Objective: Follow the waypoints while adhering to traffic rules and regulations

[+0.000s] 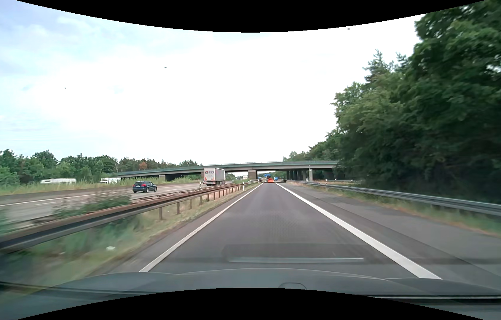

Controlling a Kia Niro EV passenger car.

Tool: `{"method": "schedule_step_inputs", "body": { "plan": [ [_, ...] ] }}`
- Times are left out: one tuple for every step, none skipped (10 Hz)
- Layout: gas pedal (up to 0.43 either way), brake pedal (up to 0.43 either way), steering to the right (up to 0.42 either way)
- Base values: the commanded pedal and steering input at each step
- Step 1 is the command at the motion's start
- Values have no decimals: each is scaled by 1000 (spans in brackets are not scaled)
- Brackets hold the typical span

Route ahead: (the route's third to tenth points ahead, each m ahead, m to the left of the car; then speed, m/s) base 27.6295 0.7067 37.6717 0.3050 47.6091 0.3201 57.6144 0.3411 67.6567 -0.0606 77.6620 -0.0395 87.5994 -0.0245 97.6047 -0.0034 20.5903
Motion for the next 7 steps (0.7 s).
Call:
{"method": "schedule_step_inputs", "body": {
  "plan": [
    [228, 0, -3],
    [228, 0, -3],
    [228, 0, -3],
    [220, 0, -3],
    [209, 0, -3],
    [189, 0, -3],
    [169, 0, -3]
  ]
}}
